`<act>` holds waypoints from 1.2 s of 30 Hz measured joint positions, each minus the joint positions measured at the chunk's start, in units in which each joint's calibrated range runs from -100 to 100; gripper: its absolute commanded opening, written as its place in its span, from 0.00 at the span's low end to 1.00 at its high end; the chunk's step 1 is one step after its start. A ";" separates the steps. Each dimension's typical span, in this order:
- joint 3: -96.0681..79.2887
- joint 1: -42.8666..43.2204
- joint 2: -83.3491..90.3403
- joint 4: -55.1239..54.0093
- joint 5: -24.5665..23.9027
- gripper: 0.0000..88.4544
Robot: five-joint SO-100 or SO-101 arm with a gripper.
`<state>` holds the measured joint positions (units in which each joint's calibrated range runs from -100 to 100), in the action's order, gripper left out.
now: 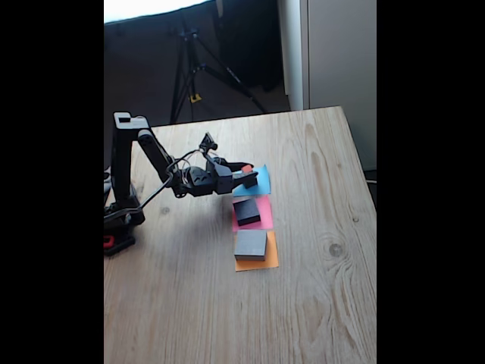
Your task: Tower of hanoi
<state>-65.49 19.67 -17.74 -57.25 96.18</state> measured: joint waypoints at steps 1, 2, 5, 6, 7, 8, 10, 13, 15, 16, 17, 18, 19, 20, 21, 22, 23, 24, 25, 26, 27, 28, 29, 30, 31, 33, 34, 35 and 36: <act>-0.09 0.00 0.00 0.00 0.00 0.05; -0.09 0.00 0.00 0.00 0.00 0.05; -0.26 0.00 0.09 0.00 0.00 0.05; -0.35 0.00 0.43 0.16 0.00 0.04; -0.70 0.00 0.77 0.40 0.00 0.04; -0.87 0.00 1.20 0.72 0.00 0.04; -1.22 0.00 2.05 1.60 -0.17 0.04; -1.91 0.00 3.25 2.40 -0.52 0.03; -2.26 0.00 3.93 2.40 -1.22 0.03; -2.26 0.00 4.19 2.56 -1.39 0.03; -2.26 0.00 4.45 2.72 -1.74 0.03; -2.26 0.00 4.62 2.96 -1.91 0.03; -2.26 0.00 4.79 3.12 -1.91 0.02; -2.26 0.00 4.79 3.20 -1.91 0.02; -2.26 0.00 4.87 3.28 -1.91 0.02; -2.26 0.00 5.13 3.52 -2.43 0.02; -2.26 0.00 5.56 3.76 -2.60 0.02; -2.26 0.00 6.07 4.24 -2.60 0.02; -2.26 0.00 6.84 4.88 -2.78 0.02; -2.26 0.00 7.52 5.52 -3.47 0.02; -2.26 0.00 8.38 6.33 -4.17 0.02; -2.35 0.00 9.41 7.13 -4.69 0.02; -2.43 0.00 10.60 8.33 -5.38 0.02; -2.52 -0.10 11.89 9.85 -5.90 0.02; -2.52 -0.21 13.68 11.69 -6.60 0.02; -2.52 -0.52 17.70 16.41 -7.64 0.02; -2.52 -0.93 19.92 19.14 -7.81 0.02; -2.52 -1.24 22.40 22.10 -7.99 0.02; -2.52 -1.45 24.97 25.30 -7.99 0.02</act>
<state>-68.01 18.22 7.23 -31.95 88.19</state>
